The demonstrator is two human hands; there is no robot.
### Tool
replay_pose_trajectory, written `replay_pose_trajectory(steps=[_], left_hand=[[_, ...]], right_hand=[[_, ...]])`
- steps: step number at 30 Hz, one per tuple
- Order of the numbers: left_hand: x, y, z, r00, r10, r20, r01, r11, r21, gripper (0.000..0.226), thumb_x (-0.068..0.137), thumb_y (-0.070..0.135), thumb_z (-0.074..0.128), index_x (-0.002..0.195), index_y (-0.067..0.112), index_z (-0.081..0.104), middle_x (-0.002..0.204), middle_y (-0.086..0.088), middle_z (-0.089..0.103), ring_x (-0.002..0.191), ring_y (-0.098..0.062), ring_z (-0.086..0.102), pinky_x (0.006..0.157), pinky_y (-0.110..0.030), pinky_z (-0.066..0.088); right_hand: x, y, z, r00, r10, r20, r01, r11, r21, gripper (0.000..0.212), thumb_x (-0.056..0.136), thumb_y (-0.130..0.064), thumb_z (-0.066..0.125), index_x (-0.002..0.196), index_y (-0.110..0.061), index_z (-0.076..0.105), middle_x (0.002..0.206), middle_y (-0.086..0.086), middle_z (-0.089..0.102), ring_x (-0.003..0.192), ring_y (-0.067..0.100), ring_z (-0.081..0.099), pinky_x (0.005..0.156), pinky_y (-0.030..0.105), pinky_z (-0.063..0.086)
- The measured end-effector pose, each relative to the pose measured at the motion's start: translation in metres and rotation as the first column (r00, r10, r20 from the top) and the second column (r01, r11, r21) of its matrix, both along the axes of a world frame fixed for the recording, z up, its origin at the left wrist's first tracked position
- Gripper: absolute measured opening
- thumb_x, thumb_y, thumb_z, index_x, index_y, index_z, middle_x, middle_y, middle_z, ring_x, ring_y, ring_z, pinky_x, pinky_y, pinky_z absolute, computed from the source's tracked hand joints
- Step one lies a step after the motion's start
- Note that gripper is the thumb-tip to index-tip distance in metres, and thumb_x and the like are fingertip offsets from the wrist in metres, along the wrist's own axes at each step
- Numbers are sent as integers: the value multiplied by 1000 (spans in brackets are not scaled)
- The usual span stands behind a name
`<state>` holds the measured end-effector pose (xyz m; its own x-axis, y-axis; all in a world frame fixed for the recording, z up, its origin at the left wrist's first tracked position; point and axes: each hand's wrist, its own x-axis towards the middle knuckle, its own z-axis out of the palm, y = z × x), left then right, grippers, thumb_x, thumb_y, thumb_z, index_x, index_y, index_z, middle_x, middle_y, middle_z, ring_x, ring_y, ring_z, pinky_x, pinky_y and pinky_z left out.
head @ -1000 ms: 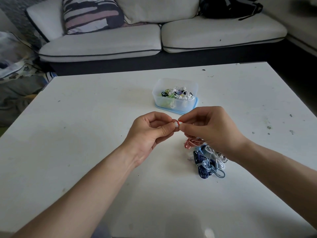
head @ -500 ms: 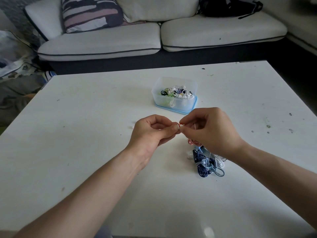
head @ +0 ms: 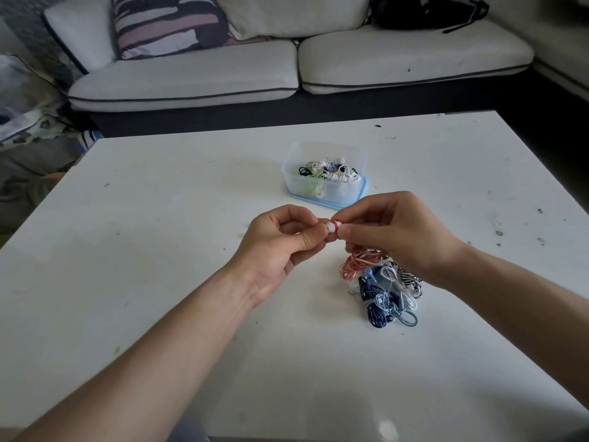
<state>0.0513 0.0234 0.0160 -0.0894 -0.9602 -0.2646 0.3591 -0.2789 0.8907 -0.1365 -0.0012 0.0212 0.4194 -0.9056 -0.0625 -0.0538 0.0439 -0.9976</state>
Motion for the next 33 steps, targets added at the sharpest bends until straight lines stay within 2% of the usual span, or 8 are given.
replay_pose_trajectory(steps=[3,6,12,14,18,24,28,33], left_hand=[[1,0,-1,1000,-11,12,11,1000,-16,21,62,1,72,73,10,56,84,-13,74,72,-21,73,65,-21,57],[2,0,-1,999,-20,49,23,999,-43,22,62,2,73,74,10,56,84,-13,74,73,-22,74,65,-21,56],[4,-3,-3,903,9,429,85,976,-200,14,78,0,76,82,9,65,77,-6,72,73,-21,72,70,-27,58],[3,-3,-4,876,28,481,98,967,-235,9,82,2,74,84,9,68,75,-5,71,71,-19,71,70,-27,58],[2,-3,-5,911,-6,412,92,977,-190,5,85,1,70,89,3,69,75,-9,73,71,-18,72,67,-23,57],[4,-4,-5,949,-62,310,103,988,-118,7,87,6,67,89,10,73,84,-7,75,79,-19,73,70,-23,56],[1,-4,-7,943,-49,328,94,988,-121,3,83,9,72,86,10,72,78,-10,73,74,-18,71,67,-22,55],[2,-6,-9,953,-48,299,87,989,-119,5,79,10,74,79,14,71,76,-8,70,70,-16,68,65,-22,54]], right_hand=[[0,0,-2,998,11,55,-14,999,52,13,78,-6,75,91,-4,76,68,9,71,64,18,63,61,22,53],[0,0,-4,997,19,75,-27,994,107,21,71,-13,76,90,-5,77,73,14,70,66,20,62,62,24,54],[3,-1,-8,999,-37,20,34,992,120,9,80,2,74,88,-2,75,71,13,70,64,22,63,58,24,52],[4,-1,-10,997,-71,21,68,990,127,8,80,2,75,85,-5,75,68,13,69,63,23,63,59,25,53],[7,-1,-11,995,-99,25,95,987,132,9,79,-1,77,86,-4,75,66,12,69,61,21,64,60,26,54],[6,-2,-11,992,-120,40,115,986,120,14,70,-13,81,83,-9,77,68,10,68,62,21,63,63,27,56],[6,-3,-15,994,-108,33,103,988,113,8,80,-3,77,87,-7,76,70,12,68,63,22,63,64,28,55],[5,-5,-17,994,-57,97,38,982,185,17,77,-6,76,94,-3,75,71,12,68,63,21,63,62,26,54]])
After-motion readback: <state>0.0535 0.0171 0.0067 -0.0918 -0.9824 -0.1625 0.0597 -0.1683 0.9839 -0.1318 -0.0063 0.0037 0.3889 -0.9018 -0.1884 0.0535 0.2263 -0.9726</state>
